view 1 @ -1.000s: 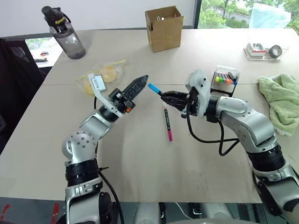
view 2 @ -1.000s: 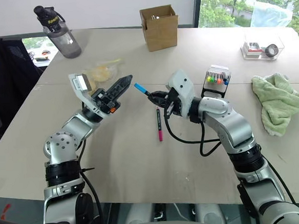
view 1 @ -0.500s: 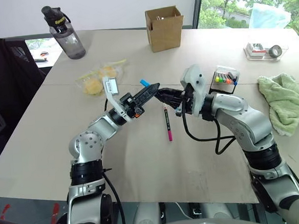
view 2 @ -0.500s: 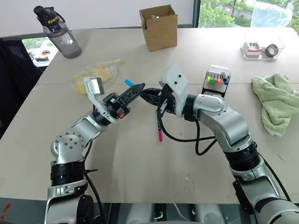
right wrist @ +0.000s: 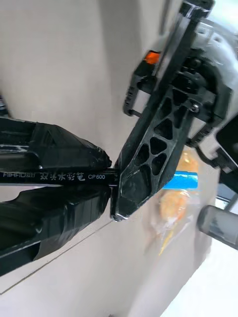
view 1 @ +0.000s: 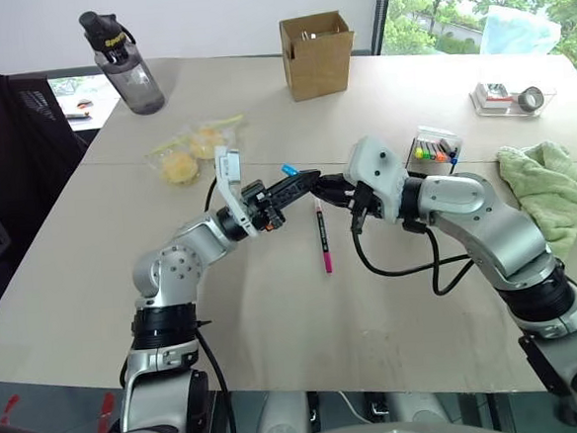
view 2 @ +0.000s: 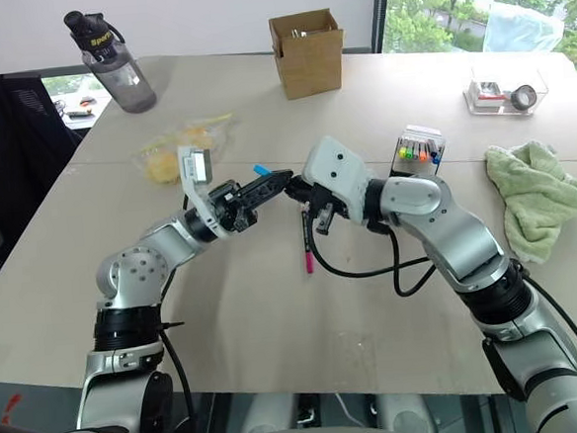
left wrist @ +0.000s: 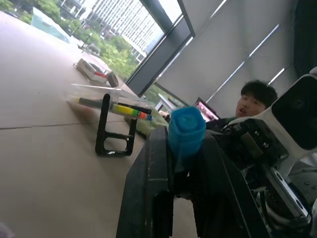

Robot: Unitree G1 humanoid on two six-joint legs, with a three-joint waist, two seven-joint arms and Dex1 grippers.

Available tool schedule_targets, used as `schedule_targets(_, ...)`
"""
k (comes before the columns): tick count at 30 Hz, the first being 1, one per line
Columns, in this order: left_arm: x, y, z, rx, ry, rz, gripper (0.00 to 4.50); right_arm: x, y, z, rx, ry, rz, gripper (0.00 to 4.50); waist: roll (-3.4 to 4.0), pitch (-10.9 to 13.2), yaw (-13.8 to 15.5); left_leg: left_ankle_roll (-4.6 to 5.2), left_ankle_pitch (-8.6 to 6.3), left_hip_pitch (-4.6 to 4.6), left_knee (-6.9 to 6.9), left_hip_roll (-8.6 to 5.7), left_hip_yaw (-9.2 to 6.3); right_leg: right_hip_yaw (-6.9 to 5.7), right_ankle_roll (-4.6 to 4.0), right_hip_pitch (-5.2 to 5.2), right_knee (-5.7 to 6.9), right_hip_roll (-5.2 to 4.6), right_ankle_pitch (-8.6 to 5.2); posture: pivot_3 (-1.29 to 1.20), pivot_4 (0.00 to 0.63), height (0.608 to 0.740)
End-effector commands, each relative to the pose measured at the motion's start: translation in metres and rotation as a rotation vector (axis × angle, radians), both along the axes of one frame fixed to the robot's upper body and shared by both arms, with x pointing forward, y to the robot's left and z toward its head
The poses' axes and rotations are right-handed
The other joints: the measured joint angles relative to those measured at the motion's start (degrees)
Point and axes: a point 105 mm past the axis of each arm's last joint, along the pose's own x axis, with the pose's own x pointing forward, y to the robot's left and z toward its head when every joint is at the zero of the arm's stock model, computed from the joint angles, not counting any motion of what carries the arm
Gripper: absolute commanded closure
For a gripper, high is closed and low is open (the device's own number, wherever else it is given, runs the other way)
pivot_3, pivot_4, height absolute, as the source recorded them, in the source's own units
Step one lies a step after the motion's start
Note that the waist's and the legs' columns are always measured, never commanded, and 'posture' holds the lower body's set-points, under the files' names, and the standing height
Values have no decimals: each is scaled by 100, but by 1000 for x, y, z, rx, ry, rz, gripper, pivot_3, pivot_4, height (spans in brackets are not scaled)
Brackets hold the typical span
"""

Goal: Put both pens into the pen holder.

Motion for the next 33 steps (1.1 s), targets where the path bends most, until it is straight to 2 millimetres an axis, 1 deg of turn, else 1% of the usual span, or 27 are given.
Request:
schedule_targets(1, -1, 10, 36, -2, -176, -6, 4486, 7, -10, -3, -24, 69, -41, 4500, -1, 0, 0, 0, 0, 0, 0, 0, 0, 0, 0, 0, 0, 0, 0, 0, 150, 739)
schedule_targets(2, 0, 10, 37, 3, -179, -7, 4500, 8, -9, -1, -4, 81, -43, 3739, -1, 0, 3, 0, 0, 0, 0, 0, 0, 0, 0, 0, 0, 0, 0, 0, 150, 739)
schedule_targets(3, 1, 10, 37, 4, -181, -8, 4500, 8, -8, 1, 8, 93, -43, 3492, -2, 0, 4, 0, 0, 0, 0, 0, -1, -1, 0, 0, 0, 0, 0, 0, 150, 739)
schedule_targets(6, 2, 9, 38, -4, -187, -8, 4500, 14, -7, 5, 55, 124, -108, 2135, -4, 1, 2, 0, 0, -1, 0, 0, 1, -2, 0, 1, -1, -3, 0, 0, 150, 739)
schedule_targets(10, 4, 6, 41, -21, -192, 1, 4500, 17, -10, 6, 82, 184, -149, 2135, -5, 2, 7, 0, 0, -5, 0, 1, -1, -3, 0, 0, -3, -3, 0, 0, 150, 739)
schedule_targets(14, 2, 1, 41, -5, -205, -24, 4500, 16, -16, 3, 38, 206, -172, 2135, -5, 1, 10, 0, 0, -6, 0, 1, 0, -3, 0, 0, -4, -4, 0, 0, 150, 739)
schedule_targets(16, 2, -2, 37, 48, -224, -37, 4500, 17, -20, 4, -2, 211, -181, 2135, -4, 2, 8, 0, 0, -5, 0, 0, -1, -3, 0, 0, -3, -4, 0, 0, 150, 739)
schedule_targets(20, 3, -10, 26, 257, -318, -69, 4500, 13, -25, 3, -127, 258, -162, 2135, -2, 5, 1, 0, 0, -5, -1, 0, 0, -3, 0, -2, -1, -1, 0, 0, 150, 739)
schedule_targets(23, 6, -14, 19, 441, -424, -92, 4500, 8, -20, 6, -160, 300, -139, 2135, -1, 5, -1, 0, 0, -3, -4, 0, 0, -2, -1, -3, -4, 0, 0, 0, 150, 739)
schedule_targets(25, 9, -16, 20, 506, -481, -88, 4500, 7, -16, 8, -162, 320, -131, 2135, -1, 5, 6, 0, 0, -5, -6, 0, 0, -2, -1, -4, -5, 1, -1, 0, 150, 739)
schedule_targets(29, 8, -25, 29, 536, -568, -99, 4500, 8, -8, 13, -146, 360, -128, 2135, -2, 5, 6, 1, -1, -13, -6, 0, 1, -2, -1, -9, -6, 0, -1, 0, 150, 739)
schedule_targets(31, 7, -28, 33, 521, -586, -91, 4500, 10, -6, 13, -144, 371, -137, 2135, -2, 5, 6, 2, -1, -13, -6, 0, 0, -2, -1, -10, -6, -1, 0, 0, 150, 739)
schedule_targets(33, 5, -30, 33, 506, -587, -93, 4500, 12, -5, 12, -132, 392, -147, 2135, -2, 5, 6, 2, -1, -13, -6, 0, 0, -2, -1, -10, -6, -1, 0, 0, 150, 739)
